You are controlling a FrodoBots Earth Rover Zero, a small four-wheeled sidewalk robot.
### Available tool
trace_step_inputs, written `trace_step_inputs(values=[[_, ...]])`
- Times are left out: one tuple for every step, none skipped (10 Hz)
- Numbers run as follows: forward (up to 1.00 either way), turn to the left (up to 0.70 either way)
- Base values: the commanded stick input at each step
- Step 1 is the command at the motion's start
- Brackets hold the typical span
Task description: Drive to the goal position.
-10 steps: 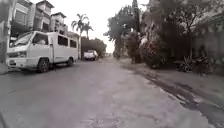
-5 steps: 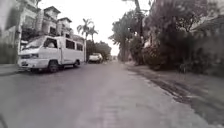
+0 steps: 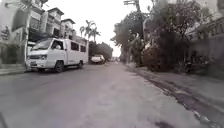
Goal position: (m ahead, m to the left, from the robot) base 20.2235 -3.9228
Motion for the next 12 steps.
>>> trace_step_inputs(values=[[-0.34, 0.00], [0.00, 0.00], [0.02, 0.00], [0.27, 0.00], [0.75, 0.00], [1.00, 0.00], [1.00, 0.00], [1.00, 0.00], [1.00, 0.00], [1.00, 0.00], [1.00, 0.00], [1.00, 0.00]])
